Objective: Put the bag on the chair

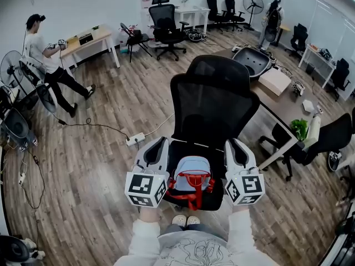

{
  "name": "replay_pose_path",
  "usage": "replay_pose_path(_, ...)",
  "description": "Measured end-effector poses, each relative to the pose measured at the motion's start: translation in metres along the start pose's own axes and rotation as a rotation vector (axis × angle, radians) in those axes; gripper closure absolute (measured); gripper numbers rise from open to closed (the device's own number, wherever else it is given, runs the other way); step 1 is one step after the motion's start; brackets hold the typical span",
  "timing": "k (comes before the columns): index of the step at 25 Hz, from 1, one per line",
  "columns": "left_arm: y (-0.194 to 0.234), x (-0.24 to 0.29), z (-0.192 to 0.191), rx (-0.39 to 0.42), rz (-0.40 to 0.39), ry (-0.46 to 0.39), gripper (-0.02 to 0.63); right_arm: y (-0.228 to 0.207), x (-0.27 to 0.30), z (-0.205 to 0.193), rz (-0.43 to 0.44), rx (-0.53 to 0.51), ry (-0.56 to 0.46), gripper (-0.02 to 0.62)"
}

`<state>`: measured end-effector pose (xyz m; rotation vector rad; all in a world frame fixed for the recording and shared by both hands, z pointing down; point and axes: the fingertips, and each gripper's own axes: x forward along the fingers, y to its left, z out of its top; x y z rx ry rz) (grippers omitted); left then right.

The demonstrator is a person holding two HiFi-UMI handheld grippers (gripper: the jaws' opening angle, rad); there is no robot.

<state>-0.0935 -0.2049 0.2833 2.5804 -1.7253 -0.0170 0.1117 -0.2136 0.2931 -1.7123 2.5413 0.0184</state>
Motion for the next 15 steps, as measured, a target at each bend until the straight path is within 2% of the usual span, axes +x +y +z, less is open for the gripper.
replay_pose_path(15,-0.0032,-0.005,0.0012,0.024,0.0,0.009,0.584,0.0019,-0.0024,0.0006,0.006,0.005,0.008,0.528)
